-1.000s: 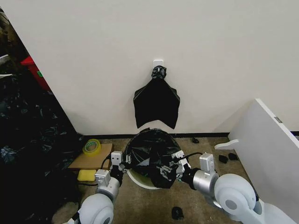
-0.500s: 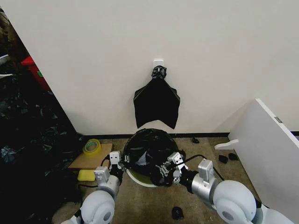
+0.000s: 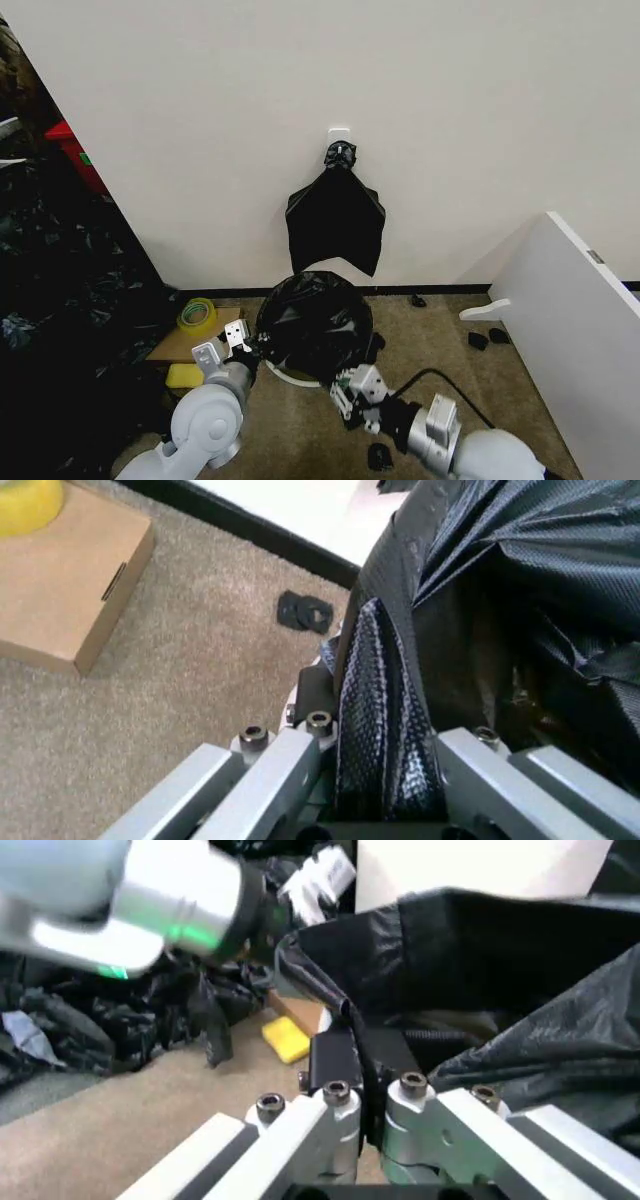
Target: Place the garbage bag over the trash bin.
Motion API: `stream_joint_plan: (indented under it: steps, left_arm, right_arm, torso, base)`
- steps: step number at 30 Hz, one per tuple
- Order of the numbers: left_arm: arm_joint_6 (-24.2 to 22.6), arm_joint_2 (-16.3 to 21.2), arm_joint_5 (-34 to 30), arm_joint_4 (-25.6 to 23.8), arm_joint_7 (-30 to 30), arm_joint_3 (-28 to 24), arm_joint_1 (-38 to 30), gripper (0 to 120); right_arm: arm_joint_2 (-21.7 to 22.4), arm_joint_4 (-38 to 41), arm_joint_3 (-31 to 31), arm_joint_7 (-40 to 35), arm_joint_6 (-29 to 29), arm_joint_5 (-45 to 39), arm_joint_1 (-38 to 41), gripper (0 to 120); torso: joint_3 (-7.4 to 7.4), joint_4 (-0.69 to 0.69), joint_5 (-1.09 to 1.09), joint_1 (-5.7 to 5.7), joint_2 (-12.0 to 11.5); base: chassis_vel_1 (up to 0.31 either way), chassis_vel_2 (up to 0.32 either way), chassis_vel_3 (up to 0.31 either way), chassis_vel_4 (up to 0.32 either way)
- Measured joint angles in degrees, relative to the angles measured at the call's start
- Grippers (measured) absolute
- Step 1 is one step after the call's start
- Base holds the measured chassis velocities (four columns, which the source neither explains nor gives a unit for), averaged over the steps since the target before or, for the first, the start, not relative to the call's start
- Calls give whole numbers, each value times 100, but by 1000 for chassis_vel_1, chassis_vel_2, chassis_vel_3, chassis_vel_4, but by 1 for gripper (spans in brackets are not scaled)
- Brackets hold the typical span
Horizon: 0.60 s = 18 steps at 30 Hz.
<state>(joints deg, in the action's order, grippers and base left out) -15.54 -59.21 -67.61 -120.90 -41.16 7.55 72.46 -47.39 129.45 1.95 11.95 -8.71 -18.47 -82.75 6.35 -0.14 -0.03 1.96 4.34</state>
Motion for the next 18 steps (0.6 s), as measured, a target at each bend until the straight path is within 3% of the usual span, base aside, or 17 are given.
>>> stream_joint_plan:
  steps: [7,18]
  left_arm:
    - [3,19,-542,-48,-188,86,-36,0]
    - [54,119,-873,-101,-286,439,-153,0]
  right_arm:
    - [2,-399,122,160,451,134,-211,0]
    - [-3,-948,204,340,929,369,-306,0]
  torso:
    - [0,0,-1,0,0]
    - [0,-1,0,0,0]
  base:
    - [0,0,0,0]
    - [0,0,0,0]
